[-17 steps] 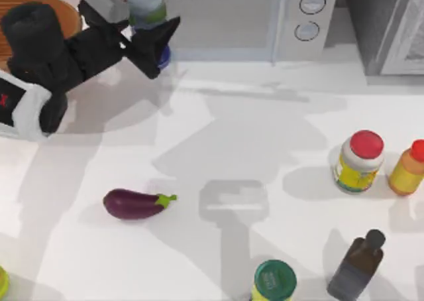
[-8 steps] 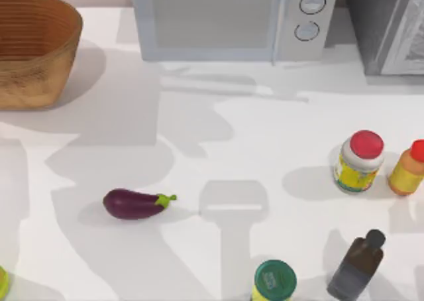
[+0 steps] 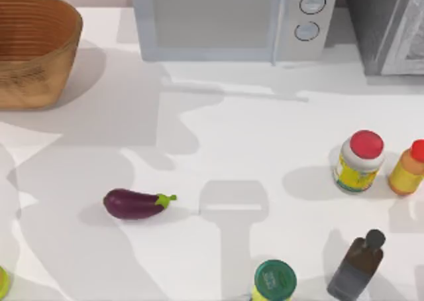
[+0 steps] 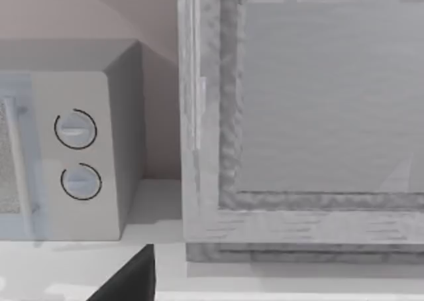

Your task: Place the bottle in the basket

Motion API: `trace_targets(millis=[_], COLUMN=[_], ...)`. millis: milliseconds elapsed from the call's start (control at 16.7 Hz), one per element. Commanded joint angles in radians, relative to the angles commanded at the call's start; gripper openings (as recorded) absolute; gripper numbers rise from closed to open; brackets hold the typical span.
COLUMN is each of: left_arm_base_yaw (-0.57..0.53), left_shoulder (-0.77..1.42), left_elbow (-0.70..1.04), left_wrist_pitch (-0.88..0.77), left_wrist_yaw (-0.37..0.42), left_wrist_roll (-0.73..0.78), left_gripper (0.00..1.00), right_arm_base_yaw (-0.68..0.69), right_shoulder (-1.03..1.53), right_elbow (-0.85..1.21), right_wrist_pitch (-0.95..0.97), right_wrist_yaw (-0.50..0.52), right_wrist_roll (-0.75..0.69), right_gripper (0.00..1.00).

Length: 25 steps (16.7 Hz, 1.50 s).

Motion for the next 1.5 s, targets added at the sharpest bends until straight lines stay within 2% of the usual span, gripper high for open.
trace_targets(millis=[840,1080,1500], left_arm_base_yaw=[-0.112,-0.115,-0.115], left_shoulder=[0.109,0.112,0.112], left_elbow=[0.006,0.007,0.007], left_wrist_pitch=[0.12,0.122,0.122], left_wrist_yaw=[-0.111,-0.113,-0.113], left_wrist_roll=[-0.016,-0.017,-0.017], left_gripper=[0.0,0.0,0.53], right_arm_base_yaw=[0.0,0.0,0.0], right_shoulder=[0.0,0.0,0.0], right_elbow=[0.0,0.0,0.0], right_wrist_pitch=[0.0,0.0,0.0], right_wrist_yaw=[0.0,0.0,0.0], right_wrist_roll=[0.0,0.0,0.0], right_gripper=[1.0,1.0,1.0])
